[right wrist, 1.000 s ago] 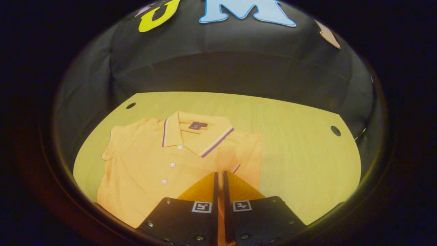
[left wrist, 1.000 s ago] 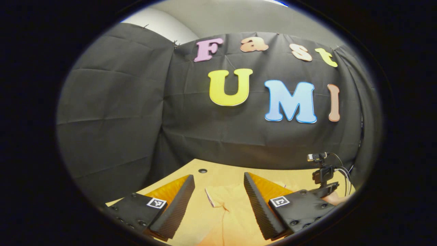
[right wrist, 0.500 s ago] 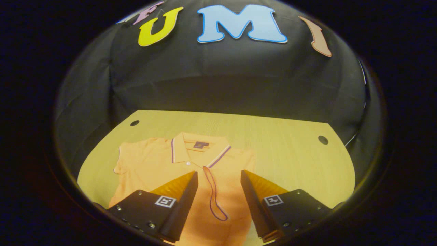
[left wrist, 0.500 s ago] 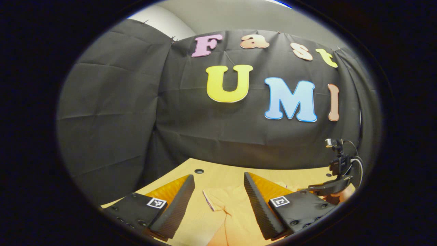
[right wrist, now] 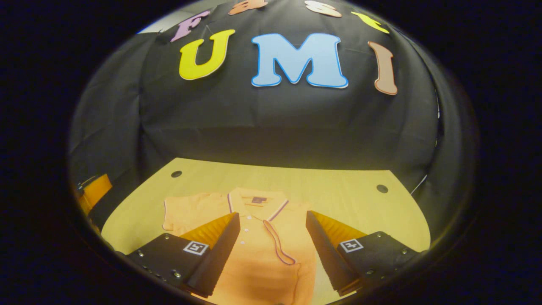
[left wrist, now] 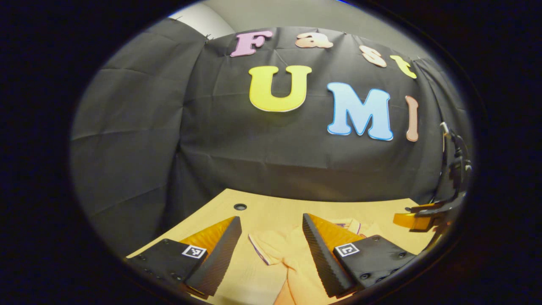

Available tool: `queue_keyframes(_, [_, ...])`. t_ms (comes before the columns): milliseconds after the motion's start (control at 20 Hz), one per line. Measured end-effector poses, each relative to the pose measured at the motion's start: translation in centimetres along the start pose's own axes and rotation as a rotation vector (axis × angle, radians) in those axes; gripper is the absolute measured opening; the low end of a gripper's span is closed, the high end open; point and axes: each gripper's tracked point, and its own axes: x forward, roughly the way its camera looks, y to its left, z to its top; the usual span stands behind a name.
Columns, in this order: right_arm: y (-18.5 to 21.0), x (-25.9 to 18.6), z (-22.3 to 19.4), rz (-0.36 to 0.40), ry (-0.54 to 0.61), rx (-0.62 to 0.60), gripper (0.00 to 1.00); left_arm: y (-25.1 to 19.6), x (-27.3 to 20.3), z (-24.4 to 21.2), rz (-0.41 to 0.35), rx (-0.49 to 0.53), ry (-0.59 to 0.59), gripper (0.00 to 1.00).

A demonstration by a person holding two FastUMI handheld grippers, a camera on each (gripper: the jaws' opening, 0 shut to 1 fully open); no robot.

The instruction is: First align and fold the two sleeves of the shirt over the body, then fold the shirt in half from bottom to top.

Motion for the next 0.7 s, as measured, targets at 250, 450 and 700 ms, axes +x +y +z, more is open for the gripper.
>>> queue_keyframes(250, [0.4,-4.0,2.6,-0.046,-0.082,-0.009,0.97,0.7,4.9,-3.4,-0.008,-0.015,0.068,0.94])
queue_keyframes(450, [0.3,-6.5,3.9,-0.059,-0.114,-0.025,0.96,0.4,8.9,-6.2,-0.011,-0.039,0.114,0.95])
queue_keyframes(700, [-0.3,-9.2,4.3,-0.069,-0.128,-0.027,0.94,1.4,13.0,-10.3,0.040,-0.059,0.171,0.94])
